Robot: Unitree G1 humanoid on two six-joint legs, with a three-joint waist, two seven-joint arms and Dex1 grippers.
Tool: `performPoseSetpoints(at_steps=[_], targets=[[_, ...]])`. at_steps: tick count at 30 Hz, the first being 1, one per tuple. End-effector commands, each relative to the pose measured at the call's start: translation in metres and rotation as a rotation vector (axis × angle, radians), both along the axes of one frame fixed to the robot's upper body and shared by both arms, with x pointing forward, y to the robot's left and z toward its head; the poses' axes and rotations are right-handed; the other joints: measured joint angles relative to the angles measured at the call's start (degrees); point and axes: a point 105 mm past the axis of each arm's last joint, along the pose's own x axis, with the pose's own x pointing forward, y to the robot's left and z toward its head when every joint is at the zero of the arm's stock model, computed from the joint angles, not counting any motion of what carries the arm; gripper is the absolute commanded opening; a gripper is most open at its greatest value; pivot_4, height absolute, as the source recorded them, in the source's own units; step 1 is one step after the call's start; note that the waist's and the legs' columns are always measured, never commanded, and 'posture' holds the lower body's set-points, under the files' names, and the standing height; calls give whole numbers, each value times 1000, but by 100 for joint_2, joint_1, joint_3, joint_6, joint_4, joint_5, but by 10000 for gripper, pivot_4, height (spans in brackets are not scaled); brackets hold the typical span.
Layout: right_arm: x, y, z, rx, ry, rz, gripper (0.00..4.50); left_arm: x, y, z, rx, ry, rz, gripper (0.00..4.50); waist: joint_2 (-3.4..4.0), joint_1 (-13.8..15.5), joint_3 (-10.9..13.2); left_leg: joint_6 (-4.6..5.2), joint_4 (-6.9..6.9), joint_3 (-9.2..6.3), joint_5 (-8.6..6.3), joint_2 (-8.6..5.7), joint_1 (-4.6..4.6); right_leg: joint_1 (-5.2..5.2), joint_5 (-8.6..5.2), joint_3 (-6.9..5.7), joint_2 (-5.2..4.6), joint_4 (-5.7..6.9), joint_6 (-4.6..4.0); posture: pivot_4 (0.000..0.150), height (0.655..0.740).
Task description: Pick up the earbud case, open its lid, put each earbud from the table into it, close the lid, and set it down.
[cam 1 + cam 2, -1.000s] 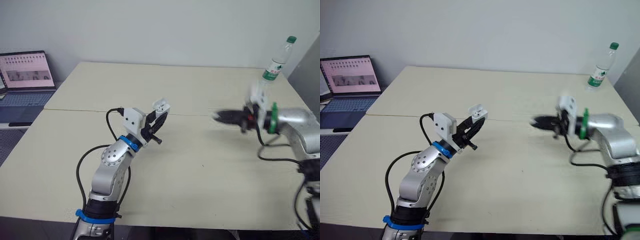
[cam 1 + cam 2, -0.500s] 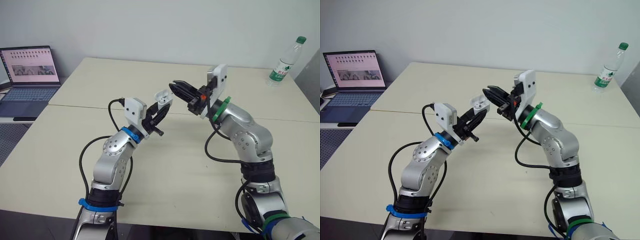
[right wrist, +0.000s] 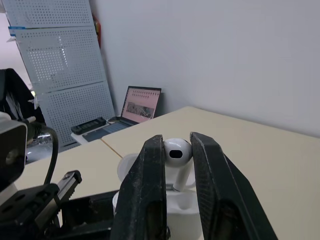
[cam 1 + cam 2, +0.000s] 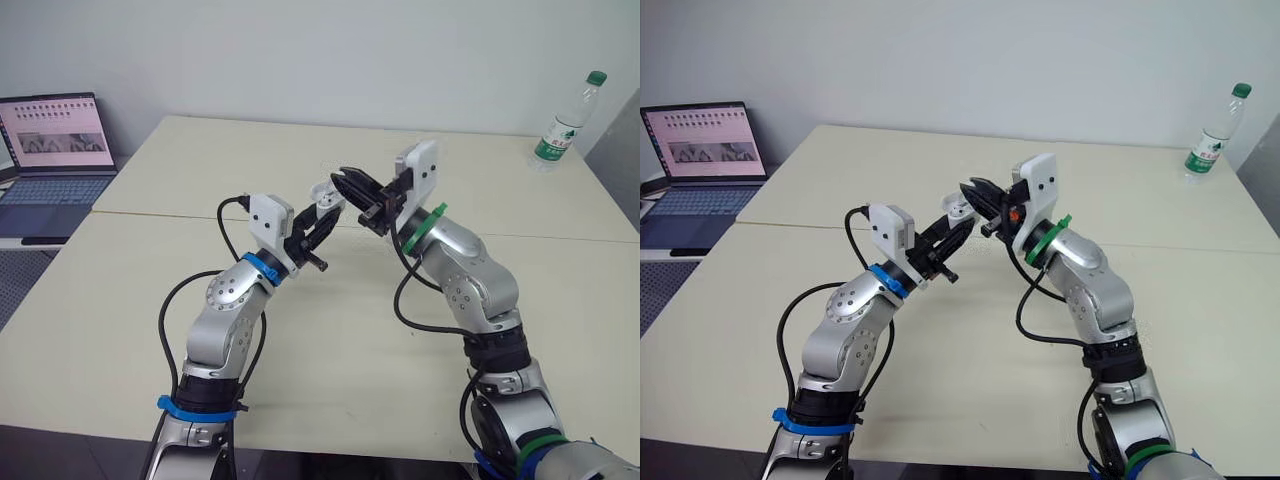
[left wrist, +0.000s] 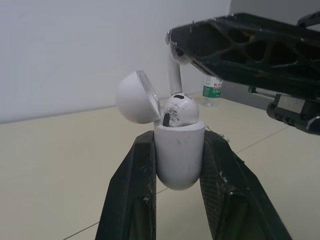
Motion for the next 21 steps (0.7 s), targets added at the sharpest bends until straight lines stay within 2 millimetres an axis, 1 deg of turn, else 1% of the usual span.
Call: performPoseSetpoints(at_steps=[1,8,15,21], targets=[[-5,-2,5,-1,-49,7,3829,-8,-6,19,-23,-70,-35,7858,0,-25,0,0,0,-1,0,0,0,0,0,0,0,0,0,1500,7400],[-5,0,2,-11,-41,15,3829,-12,-8,20,-30,-73,-46,7858,0,-50,0,0,-1,1,0,1,1,0,0,2,1,0,0,1500,7400],[-1,-3,-5,-34,-30,14,3829,-17,-10,23,-50,-81,-62,7858,0,-51,0,0,-2,2,0,0,1,-1,0,3,1,0,0,1500,7400],[-3,-3,-6,-24,-17,30,3829,-17,-10,24,-51,-80,-64,7858,0,-51,0,0,-2,2,0,0,1,-1,0,3,1,-1,1,1500,7400]])
